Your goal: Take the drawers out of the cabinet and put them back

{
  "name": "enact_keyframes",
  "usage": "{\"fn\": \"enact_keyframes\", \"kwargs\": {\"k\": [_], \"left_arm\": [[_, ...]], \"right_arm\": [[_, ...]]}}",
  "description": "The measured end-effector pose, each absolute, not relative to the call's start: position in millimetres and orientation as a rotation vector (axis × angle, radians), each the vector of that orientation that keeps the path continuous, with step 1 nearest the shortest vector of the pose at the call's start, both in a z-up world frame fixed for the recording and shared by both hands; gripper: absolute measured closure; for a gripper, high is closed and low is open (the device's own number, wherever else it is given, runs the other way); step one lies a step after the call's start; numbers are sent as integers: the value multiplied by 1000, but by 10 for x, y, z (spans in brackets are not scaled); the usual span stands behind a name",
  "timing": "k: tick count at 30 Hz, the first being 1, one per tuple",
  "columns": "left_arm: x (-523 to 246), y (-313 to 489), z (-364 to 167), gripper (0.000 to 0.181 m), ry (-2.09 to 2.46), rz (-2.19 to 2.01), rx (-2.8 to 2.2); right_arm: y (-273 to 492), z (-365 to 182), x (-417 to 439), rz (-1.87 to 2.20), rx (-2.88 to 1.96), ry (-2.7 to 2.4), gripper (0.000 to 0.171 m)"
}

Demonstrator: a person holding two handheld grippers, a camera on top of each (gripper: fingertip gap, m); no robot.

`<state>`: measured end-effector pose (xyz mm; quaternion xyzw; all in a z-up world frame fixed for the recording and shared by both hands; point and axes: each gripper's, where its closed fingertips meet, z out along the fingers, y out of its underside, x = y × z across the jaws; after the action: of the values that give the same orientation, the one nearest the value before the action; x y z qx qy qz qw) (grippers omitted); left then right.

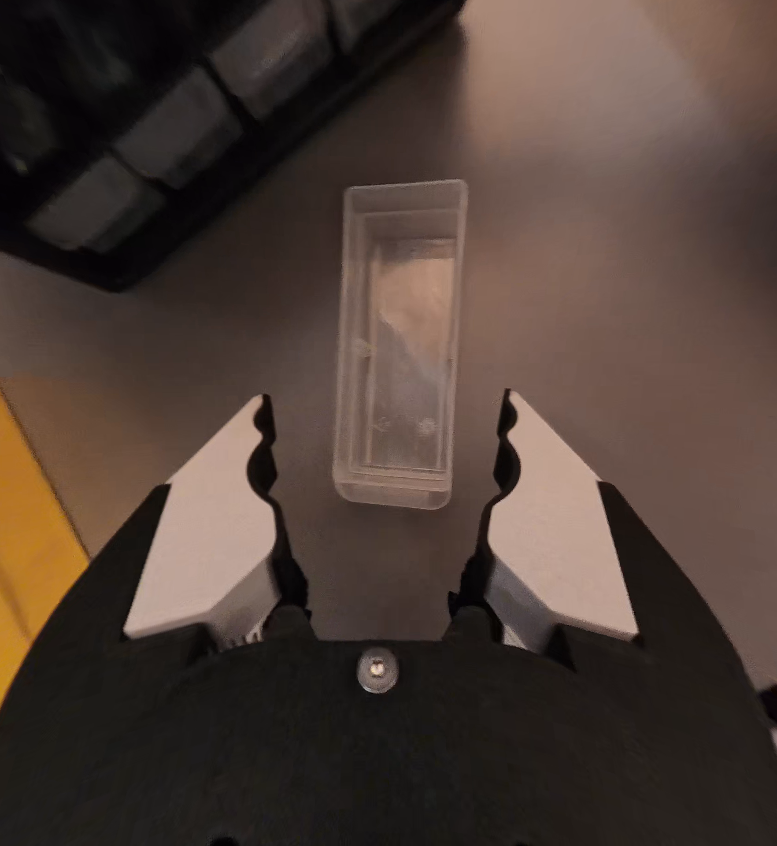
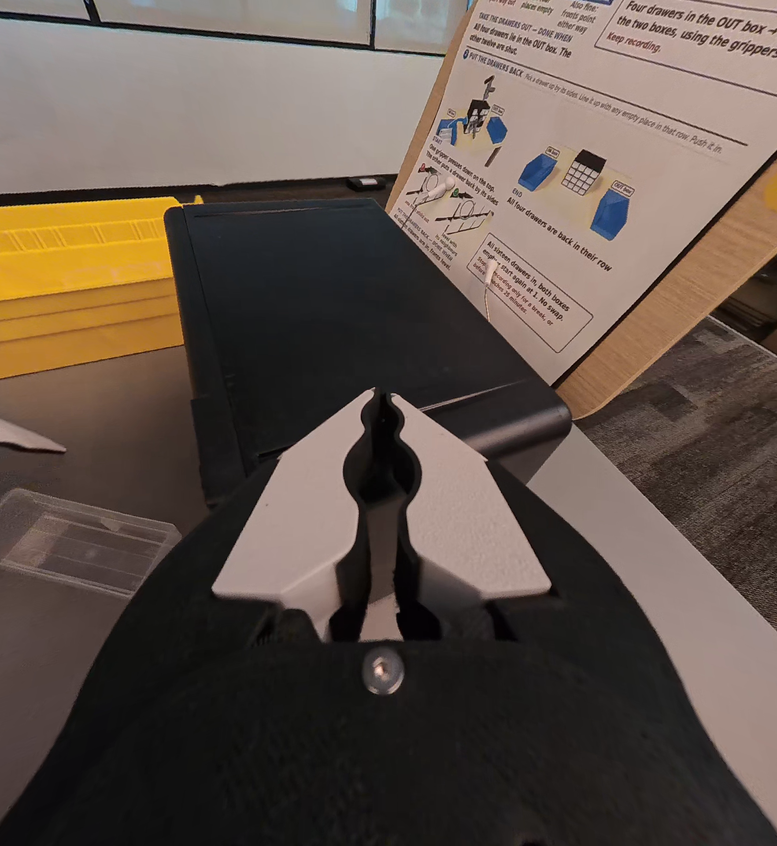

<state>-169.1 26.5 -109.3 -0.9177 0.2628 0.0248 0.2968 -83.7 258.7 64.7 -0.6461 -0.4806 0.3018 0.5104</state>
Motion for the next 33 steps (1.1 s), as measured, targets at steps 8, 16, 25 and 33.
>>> {"fn": "enact_keyframes", "kwargs": {"k": [8,16,25,33], "left_arm": [[-1698,248,-1401,108,716,-8,-2616],[-1717,218,-1543,119,658,-4,-2754],[-1473,428,-1218,121,547,-113,-2722],[-1253,611,-942,121,549,-28,-2703]], "right_arm": [[2590,648,-839,736,-1554,-1160,171],[2590,650,-839,745,-1562,-1153,171],[2590,650,-840,763,-1561,-1149,171],[2591,650,-839,765,-1564,-1146,171]]}}
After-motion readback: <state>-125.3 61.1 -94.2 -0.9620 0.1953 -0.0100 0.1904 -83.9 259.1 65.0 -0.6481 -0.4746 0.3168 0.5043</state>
